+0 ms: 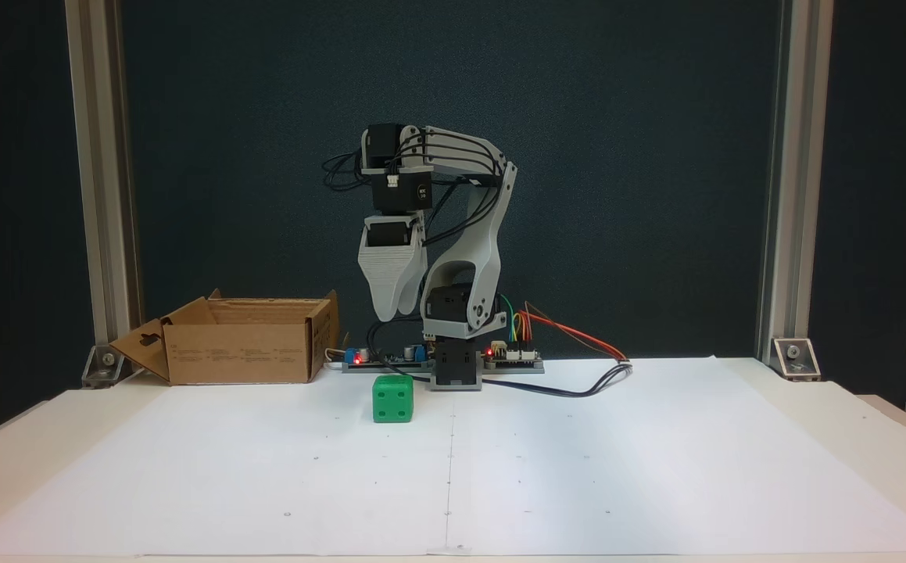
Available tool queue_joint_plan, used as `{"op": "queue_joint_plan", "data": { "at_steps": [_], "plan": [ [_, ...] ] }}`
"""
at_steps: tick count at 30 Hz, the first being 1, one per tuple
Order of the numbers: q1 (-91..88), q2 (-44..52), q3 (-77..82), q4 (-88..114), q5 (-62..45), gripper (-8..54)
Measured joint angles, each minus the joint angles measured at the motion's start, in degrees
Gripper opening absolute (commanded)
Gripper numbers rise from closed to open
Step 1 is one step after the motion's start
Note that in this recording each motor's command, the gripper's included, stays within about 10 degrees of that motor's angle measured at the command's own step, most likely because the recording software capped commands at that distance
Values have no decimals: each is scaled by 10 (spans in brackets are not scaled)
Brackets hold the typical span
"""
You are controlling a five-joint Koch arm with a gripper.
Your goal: Grasp a green dice and put it in the bin.
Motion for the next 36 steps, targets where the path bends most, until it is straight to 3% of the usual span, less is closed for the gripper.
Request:
{"op": "queue_joint_plan", "data": {
  "at_steps": [36],
  "plan": [
    [3,-56,154,-175,-28,476]
  ]
}}
